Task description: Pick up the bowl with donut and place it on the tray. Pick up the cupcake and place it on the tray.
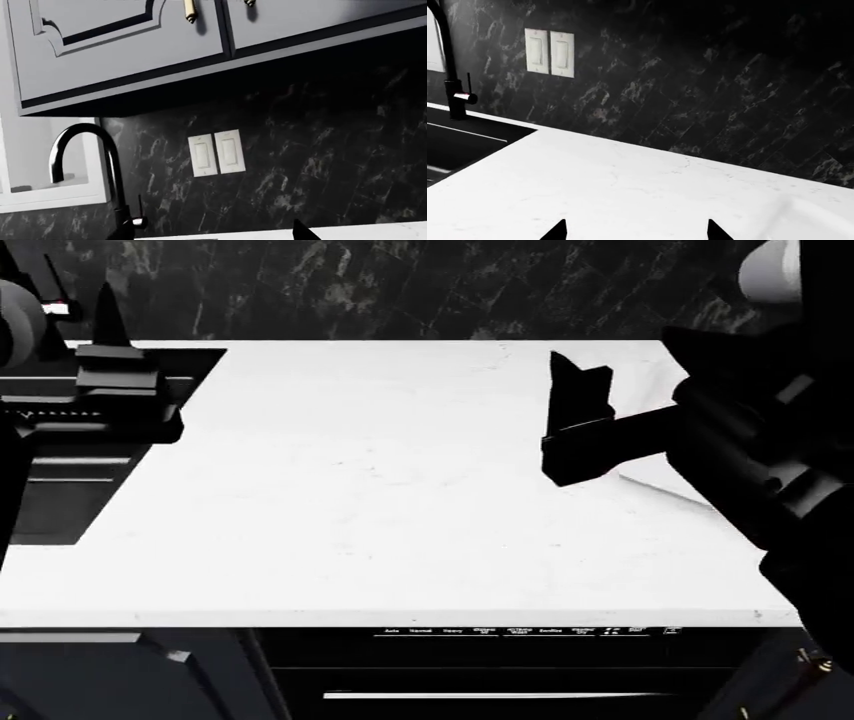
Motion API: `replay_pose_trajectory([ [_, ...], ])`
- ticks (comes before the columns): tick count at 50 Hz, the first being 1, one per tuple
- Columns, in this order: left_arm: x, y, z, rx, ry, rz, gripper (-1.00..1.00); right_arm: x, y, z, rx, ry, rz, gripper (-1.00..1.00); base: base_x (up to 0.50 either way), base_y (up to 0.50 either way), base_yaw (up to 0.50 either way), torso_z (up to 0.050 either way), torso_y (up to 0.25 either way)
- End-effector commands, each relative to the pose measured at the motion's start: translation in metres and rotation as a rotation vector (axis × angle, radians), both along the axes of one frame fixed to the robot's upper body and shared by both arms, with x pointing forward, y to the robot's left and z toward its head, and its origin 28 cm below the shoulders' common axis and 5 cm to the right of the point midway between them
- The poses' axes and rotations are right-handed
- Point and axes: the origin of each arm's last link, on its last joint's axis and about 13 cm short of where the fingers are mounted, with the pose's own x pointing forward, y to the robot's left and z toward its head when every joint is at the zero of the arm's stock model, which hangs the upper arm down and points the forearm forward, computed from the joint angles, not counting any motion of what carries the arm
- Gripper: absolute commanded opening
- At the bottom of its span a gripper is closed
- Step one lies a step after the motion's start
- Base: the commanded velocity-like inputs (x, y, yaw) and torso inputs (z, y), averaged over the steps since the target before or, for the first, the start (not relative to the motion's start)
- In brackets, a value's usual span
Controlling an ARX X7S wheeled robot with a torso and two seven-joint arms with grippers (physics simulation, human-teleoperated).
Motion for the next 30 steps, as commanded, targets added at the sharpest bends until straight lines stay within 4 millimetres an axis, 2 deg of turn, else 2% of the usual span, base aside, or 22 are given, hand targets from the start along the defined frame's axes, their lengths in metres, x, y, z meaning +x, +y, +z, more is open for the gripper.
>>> replay_pose_trajectory([
  [1,-0.006,0.002,0.000,-0.001,-0.010,0.011,1.00,-0.025,-0.005,-0.006,0.011,-0.065,-0.017,1.00,0.00,0.50,0.00,0.000,0.000],
  [17,-0.011,0.005,0.001,-0.013,-0.027,0.024,1.00,-0.034,-0.005,-0.009,0.013,-0.085,-0.026,1.00,0.01,0.50,0.00,0.000,0.000],
  [30,-0.020,0.006,-0.001,-0.013,-0.037,0.033,1.00,-0.052,-0.006,-0.012,0.026,-0.147,-0.038,1.00,0.03,0.50,0.00,0.000,0.000],
])
